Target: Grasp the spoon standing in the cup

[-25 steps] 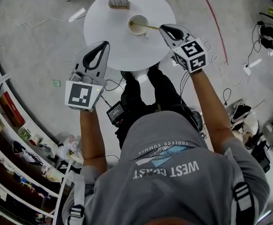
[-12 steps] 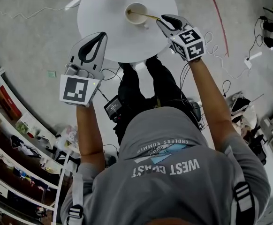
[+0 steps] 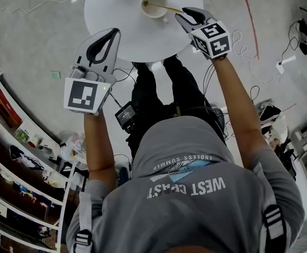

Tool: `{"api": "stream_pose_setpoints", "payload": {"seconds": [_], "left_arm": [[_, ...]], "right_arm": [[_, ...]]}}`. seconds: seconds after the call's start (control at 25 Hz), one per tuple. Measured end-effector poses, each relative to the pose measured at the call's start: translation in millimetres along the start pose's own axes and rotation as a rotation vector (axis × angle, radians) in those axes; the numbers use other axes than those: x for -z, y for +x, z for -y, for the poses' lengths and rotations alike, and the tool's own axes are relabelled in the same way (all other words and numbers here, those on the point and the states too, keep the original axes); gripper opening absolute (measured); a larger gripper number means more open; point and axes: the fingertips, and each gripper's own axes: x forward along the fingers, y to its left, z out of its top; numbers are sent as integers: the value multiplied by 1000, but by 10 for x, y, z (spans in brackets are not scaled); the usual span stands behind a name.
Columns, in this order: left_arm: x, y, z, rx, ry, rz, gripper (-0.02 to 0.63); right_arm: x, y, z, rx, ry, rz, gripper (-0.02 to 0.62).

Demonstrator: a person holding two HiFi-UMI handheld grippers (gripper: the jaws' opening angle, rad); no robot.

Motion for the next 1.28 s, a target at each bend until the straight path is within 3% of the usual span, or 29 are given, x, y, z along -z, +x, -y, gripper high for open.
{"api": "stream_pose_setpoints", "payload": {"seconds": [0.4,0.56,1.28], "left_arm": [[6,-12,-43,-9,0,7,5],[11,-32,-64,-10,-2,7,5],[-96,-103,-185,6,26,27,5]], "right_arm": [[63,159,87,12,4,-38,110],[67,175,102,22,5,-49,52],[-107,1,-104,-5,7,-33,3]]}}
